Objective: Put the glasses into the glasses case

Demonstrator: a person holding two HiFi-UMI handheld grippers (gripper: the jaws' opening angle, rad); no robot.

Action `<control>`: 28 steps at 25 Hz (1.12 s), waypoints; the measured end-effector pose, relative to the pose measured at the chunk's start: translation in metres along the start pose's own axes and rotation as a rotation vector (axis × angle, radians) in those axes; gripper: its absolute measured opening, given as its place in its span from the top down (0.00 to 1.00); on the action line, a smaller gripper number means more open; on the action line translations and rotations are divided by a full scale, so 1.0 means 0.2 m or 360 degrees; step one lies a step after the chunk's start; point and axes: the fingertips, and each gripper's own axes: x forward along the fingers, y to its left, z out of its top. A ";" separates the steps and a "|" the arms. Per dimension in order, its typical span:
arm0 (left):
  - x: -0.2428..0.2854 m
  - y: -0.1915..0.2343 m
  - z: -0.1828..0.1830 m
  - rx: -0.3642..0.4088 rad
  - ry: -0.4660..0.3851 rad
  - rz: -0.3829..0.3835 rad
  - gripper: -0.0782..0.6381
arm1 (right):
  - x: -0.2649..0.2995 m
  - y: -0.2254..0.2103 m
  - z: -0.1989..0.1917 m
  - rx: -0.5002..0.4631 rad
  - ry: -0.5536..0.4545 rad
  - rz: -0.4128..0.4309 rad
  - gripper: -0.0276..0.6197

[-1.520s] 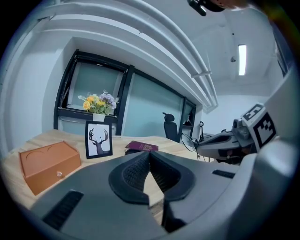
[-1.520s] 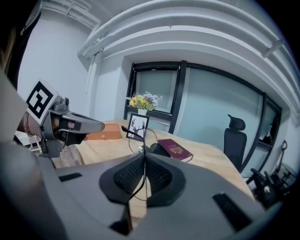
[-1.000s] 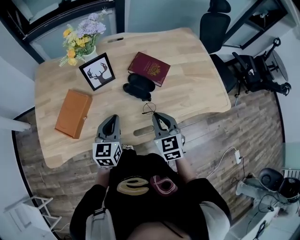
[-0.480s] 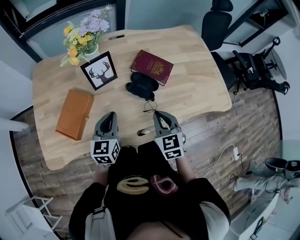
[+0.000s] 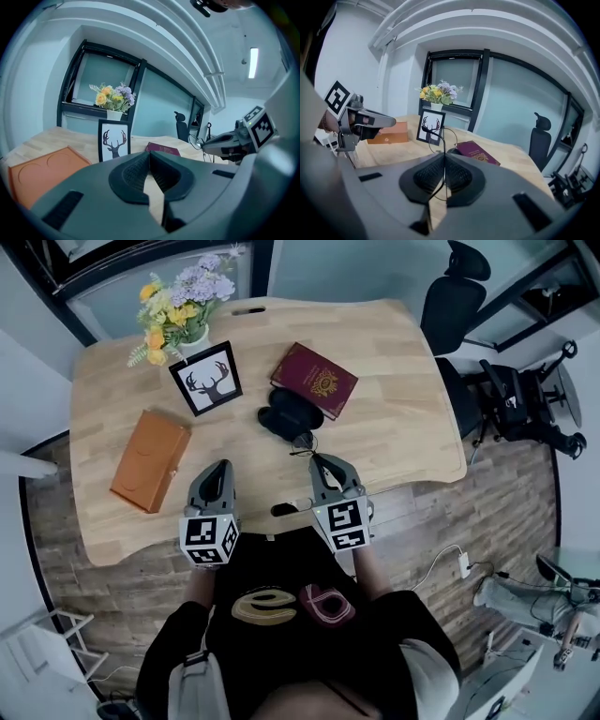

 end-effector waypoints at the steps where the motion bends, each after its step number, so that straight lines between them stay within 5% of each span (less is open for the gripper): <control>1: 0.01 0.00 0.02 0.0000 -0.0004 0.0012 0.86 | 0.02 -0.02 0.01 -0.0004 -0.0001 0.0008 0.93; 28: 0.04 0.06 0.03 -0.0075 0.0012 0.0371 0.86 | 0.51 -0.18 -0.05 -0.0244 0.0240 0.0440 0.93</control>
